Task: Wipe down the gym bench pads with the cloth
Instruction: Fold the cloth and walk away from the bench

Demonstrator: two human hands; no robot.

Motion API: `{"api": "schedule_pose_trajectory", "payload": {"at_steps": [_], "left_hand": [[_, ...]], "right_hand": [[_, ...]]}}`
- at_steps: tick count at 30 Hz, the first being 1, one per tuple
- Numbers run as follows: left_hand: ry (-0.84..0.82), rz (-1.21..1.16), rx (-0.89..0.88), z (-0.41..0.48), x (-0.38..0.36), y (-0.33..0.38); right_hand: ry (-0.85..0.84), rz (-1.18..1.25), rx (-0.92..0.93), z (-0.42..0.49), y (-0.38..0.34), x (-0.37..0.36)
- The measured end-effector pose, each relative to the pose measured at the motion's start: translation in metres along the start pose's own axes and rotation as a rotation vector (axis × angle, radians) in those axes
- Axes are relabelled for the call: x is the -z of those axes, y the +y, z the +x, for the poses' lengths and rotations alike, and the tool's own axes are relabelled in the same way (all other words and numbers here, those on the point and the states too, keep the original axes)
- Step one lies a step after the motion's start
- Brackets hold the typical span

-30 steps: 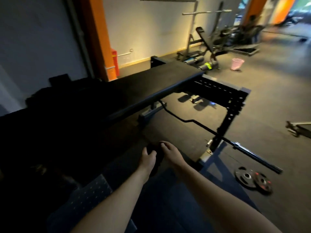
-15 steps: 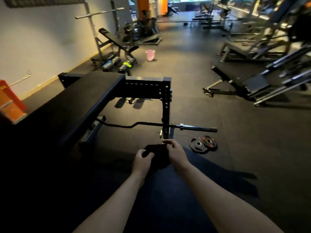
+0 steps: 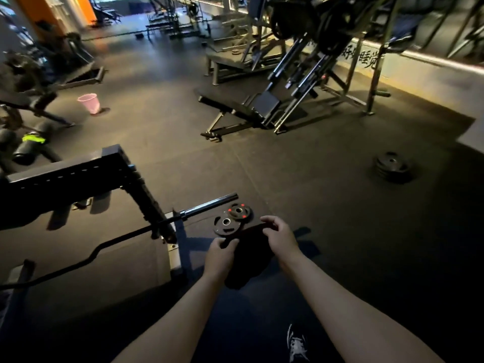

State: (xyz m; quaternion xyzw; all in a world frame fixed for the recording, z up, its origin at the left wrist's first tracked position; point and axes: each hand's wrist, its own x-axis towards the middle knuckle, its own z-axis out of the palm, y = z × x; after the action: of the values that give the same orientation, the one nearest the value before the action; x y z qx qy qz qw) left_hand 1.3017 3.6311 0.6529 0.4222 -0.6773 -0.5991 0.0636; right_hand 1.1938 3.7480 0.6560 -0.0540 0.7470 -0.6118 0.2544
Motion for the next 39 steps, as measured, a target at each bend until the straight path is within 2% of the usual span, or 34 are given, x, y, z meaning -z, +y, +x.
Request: {"api": "schedule_pose_trajectory", "payload": {"at_steps": [2,5,8,12,16,21,25,30,34,39], "left_hand": [[-0.01,0.095,-0.027,0.04,-0.048,0.021],[-0.009,0.139,-0.069,0.081,-0.083,0.046],[-0.013,0.189,-0.086,0.13,-0.126,0.082],[0.0,0.193,-0.063,0.19,-0.156,0.115],[-0.015,0.045,-0.015,0.24,-0.174,0.148],[-0.027,-0.264,0.111,0.339,-0.192,0.175],[-0.013,-0.362,0.126,0.438,-0.196,0.21],[0.027,-0.348,0.117,0.557,-0.184,0.264],[0.13,-0.321,0.096,0.626,-0.171,0.313],[0.303,-0.211,0.048,0.715,-0.146,0.363]], "right_hand": [[0.057,-0.014,-0.03,0.046,0.0,0.039],[0.089,-0.046,-0.041,0.082,-0.016,0.069],[0.076,-0.097,-0.02,0.14,-0.036,0.11],[0.042,-0.205,0.011,0.206,-0.059,0.146],[0.02,-0.156,-0.013,0.275,-0.078,0.158],[-0.029,-0.171,0.012,0.386,-0.103,0.139],[-0.158,-0.273,0.005,0.502,-0.133,0.103],[-0.195,-0.491,0.093,0.626,-0.188,0.05],[-0.223,-0.575,0.167,0.706,-0.233,0.019],[-0.361,-0.681,0.307,0.818,-0.284,-0.026]]}}
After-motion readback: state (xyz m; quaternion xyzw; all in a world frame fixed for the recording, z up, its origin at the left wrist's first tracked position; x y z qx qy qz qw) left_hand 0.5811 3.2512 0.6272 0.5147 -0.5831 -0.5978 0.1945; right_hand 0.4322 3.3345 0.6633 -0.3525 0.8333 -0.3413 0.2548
